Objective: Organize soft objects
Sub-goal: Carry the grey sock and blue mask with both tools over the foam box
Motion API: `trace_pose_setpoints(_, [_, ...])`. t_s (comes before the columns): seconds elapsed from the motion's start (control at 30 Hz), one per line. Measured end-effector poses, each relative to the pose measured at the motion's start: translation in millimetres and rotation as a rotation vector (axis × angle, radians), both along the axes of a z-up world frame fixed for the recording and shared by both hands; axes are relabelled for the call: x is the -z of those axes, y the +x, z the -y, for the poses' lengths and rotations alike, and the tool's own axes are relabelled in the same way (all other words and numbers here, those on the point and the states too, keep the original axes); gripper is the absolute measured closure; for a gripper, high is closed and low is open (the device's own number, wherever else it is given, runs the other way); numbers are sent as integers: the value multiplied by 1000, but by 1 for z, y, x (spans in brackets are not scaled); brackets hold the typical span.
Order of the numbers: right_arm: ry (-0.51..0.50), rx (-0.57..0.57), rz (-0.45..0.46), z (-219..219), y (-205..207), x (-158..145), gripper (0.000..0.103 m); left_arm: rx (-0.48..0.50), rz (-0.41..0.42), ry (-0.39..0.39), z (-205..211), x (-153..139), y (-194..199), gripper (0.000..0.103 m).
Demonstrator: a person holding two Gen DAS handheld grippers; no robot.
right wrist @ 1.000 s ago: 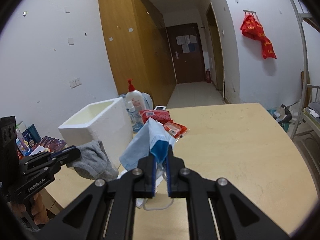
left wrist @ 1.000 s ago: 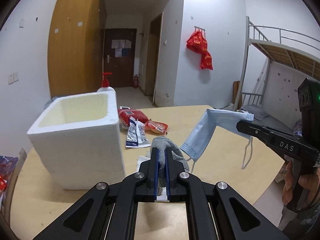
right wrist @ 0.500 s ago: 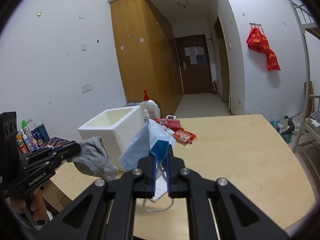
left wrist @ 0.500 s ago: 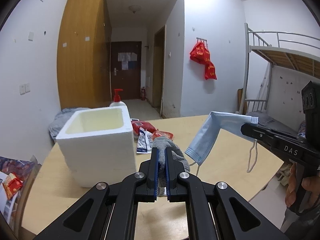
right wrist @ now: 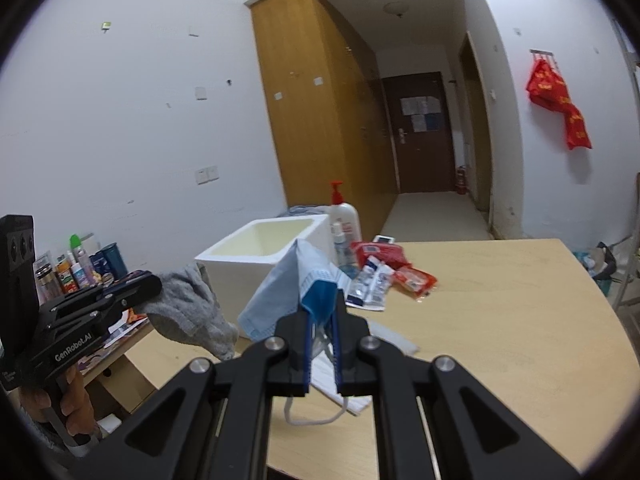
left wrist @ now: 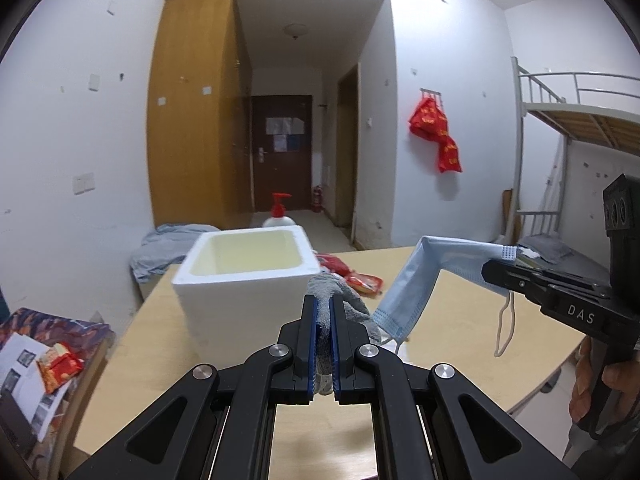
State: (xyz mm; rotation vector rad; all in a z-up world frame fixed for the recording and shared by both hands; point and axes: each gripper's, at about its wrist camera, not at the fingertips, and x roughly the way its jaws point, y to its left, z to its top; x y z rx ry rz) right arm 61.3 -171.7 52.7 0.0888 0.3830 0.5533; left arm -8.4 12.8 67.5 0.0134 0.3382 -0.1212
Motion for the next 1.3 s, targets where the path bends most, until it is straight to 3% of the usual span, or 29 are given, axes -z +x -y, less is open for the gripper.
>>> trace_pose_setpoints(0.57, [-23,-148,-2,-57,14,-3,92,-144,-7,-18,-46,2,-9,97])
trace_pose_setpoints(1.3, [-27,-156,-4,-65,22,-6,92,-153,1,-31,-50,-8,-3,97])
